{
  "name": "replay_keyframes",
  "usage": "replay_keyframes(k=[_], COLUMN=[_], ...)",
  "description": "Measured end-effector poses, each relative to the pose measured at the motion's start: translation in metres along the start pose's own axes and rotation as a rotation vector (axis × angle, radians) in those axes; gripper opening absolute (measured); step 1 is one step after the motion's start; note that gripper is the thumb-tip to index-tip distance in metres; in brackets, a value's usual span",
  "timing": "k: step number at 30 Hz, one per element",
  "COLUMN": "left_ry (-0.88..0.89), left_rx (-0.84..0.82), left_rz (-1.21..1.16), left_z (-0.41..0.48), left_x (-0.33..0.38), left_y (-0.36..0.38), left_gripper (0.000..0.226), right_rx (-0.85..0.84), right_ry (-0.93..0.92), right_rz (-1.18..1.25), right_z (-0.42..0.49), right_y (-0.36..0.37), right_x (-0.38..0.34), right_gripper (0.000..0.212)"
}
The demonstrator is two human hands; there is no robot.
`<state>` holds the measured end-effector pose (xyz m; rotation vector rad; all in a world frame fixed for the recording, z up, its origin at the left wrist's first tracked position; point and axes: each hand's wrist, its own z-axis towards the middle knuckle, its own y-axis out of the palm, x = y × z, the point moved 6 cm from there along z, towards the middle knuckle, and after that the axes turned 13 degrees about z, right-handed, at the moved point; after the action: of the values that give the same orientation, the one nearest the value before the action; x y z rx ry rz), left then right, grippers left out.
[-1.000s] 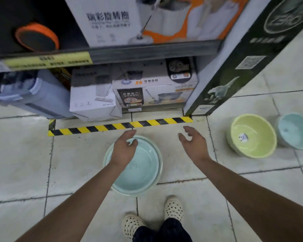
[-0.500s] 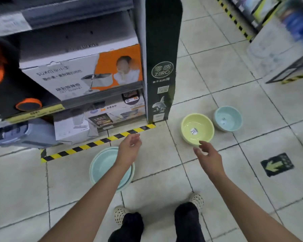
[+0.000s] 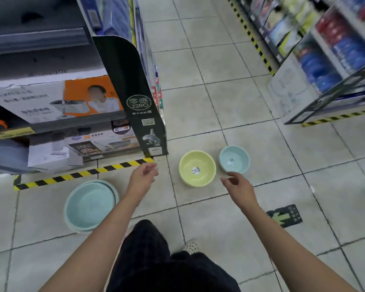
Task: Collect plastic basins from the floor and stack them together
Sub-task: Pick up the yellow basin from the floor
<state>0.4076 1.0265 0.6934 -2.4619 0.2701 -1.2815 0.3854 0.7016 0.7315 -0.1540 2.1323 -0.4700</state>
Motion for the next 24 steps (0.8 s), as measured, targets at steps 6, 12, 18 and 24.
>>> replay_keyframes(k=[6, 12, 18, 24], left_ry=[-0.074, -0.217, -0.297, -0.416], left_rx=[0.002, -0.009, 0.012, 0.112], left_rz=[-0.008, 0.021, 0.079, 0.055], left_z=[0.015, 0.06, 0.097, 0.128], left_x=[0.004, 0.007, 0.025, 0.025], left_y=[0.044, 0.078, 0.106, 0.143], left_gripper=[0.01, 0.012, 0.023, 0.027], right_rx=[-0.093, -0.158, -0.199, -0.342], right_ry=[0.051, 0.072, 0.084, 0.093], right_rz=[-0.072, -0.097, -0.155, -0.307], right_z=[0.062, 0.121, 0.184, 0.271], right_y=[-0.015, -0.024, -0.049, -0.046], right_x=[-0.004, -0.022, -0.033, -0.03], right_gripper=[0.042, 0.044, 0.047, 0.05])
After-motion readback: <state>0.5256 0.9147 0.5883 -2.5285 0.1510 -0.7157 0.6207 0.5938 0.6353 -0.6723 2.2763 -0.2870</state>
